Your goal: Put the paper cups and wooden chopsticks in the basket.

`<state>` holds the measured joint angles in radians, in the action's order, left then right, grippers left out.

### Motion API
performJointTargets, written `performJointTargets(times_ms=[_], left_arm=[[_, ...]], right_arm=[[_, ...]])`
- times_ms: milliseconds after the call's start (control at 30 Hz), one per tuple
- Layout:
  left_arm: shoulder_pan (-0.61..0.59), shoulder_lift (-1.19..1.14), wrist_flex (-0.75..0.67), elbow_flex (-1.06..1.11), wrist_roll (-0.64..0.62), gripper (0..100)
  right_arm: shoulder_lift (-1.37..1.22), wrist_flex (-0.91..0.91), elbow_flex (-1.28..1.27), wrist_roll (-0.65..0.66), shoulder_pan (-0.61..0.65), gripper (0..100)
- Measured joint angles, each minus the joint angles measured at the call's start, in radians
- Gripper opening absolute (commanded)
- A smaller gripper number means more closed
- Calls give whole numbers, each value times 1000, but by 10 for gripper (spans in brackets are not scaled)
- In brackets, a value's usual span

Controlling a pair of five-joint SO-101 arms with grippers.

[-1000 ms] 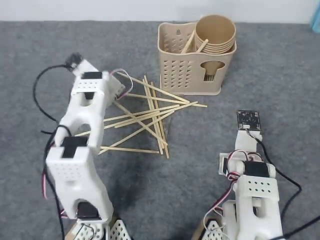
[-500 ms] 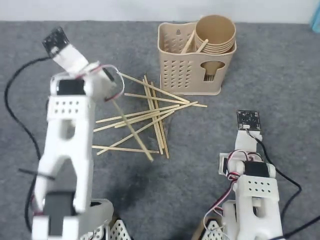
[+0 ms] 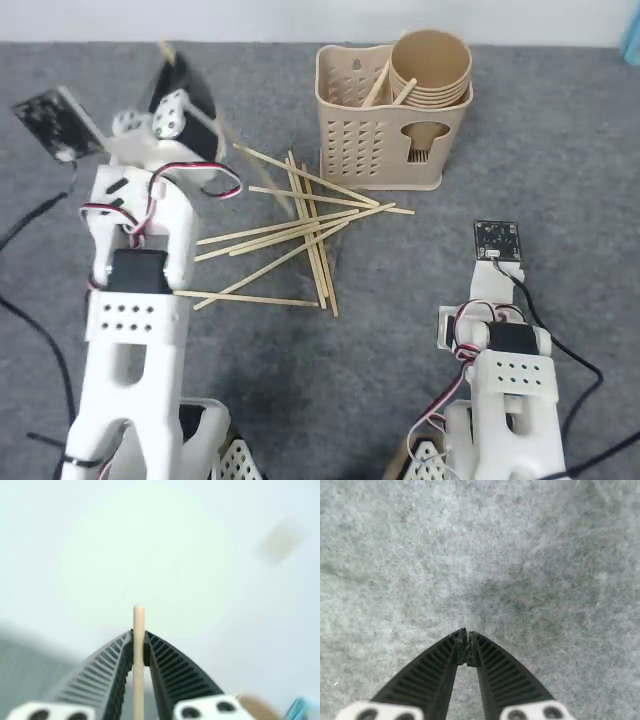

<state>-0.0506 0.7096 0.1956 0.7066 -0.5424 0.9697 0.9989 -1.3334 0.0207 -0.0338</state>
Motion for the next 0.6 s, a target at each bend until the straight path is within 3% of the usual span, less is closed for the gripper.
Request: performJointTargets(times_ms=[167, 333, 600], left_arm=[[117, 9, -264, -9, 219, 13], [226, -55, -295, -157, 362, 13], [247, -433, -295, -565, 381, 13]], right_arm=[[0, 0, 0, 0, 0, 9], [0, 0, 0, 0, 0, 9], [0, 0, 0, 0, 0, 9]])
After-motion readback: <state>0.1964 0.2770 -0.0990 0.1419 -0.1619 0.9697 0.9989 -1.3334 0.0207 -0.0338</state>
